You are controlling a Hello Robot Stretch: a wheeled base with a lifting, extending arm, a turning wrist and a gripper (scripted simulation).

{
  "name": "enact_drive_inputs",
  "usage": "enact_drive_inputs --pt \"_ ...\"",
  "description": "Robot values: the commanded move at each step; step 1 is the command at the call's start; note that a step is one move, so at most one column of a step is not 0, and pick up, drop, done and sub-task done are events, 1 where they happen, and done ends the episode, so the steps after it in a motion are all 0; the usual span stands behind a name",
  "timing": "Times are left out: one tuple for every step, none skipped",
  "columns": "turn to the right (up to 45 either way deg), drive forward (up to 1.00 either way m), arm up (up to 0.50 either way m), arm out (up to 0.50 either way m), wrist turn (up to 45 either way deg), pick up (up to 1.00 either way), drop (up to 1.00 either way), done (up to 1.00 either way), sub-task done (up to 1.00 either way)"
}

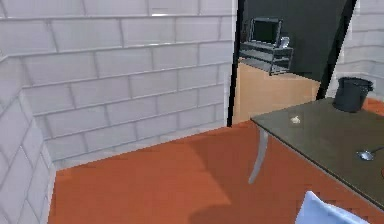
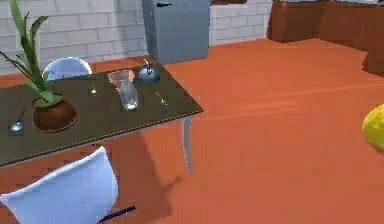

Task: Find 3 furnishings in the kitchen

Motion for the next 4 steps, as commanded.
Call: enact_drive_inputs --pt "0.0 1.0 0.0 0.0 0.0 0.0 0.0 0.0 0.0" --pt "0.0 0.35 0.0 0.0 0.0 0.0 0.0 0.0 0.0" --pt "45.0 0.0 0.0 0.0 0.0 0.0 0.0 0.0 0.0" --pt "45.0 0.0 0.0 0.0 0.0 0.0 0.0 0.0 0.0"
